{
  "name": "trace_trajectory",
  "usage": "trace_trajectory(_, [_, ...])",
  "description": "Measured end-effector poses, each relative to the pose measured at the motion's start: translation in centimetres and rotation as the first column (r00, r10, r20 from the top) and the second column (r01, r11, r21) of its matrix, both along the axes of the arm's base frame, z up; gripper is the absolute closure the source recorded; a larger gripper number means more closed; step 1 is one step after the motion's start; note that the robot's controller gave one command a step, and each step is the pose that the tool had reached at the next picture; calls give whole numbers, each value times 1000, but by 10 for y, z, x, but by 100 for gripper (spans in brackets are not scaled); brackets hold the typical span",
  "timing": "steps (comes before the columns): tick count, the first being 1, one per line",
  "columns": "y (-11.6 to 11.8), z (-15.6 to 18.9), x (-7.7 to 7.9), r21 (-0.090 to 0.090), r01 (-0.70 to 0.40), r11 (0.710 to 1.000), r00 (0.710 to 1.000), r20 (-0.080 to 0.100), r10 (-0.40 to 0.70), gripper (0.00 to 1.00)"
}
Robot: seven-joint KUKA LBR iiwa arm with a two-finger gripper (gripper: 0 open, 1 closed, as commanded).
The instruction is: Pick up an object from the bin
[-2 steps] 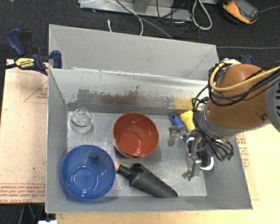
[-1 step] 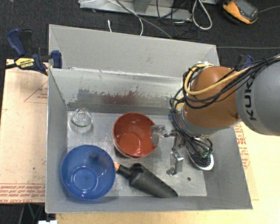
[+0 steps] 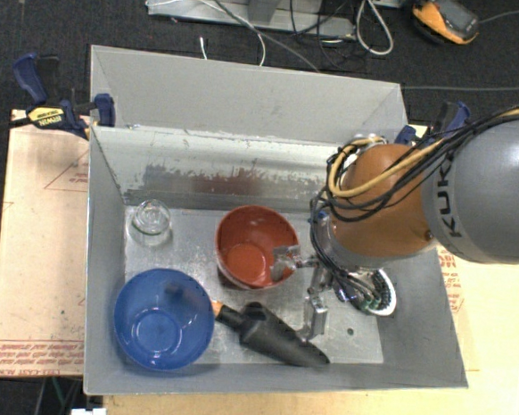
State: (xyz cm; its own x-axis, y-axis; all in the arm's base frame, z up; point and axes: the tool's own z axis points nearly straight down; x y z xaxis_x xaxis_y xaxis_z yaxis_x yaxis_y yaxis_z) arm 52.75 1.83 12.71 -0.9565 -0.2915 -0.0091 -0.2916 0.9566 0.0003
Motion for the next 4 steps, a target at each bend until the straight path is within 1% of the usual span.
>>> trace_trajectory(1, [34, -42, 0, 2, -14, 1000, 1000, 5, 14, 0])
trace_trajectory(2, [36, -36, -16, 1, 13, 1000, 1000, 19, -13, 0])
trace_trajectory(3, [32, -55, -6, 5, 13, 1000, 1000, 17, -13, 0])
trace_trajectory(4, [33, -40, -10, 2, 11, 1000, 1000, 10, -11, 0])
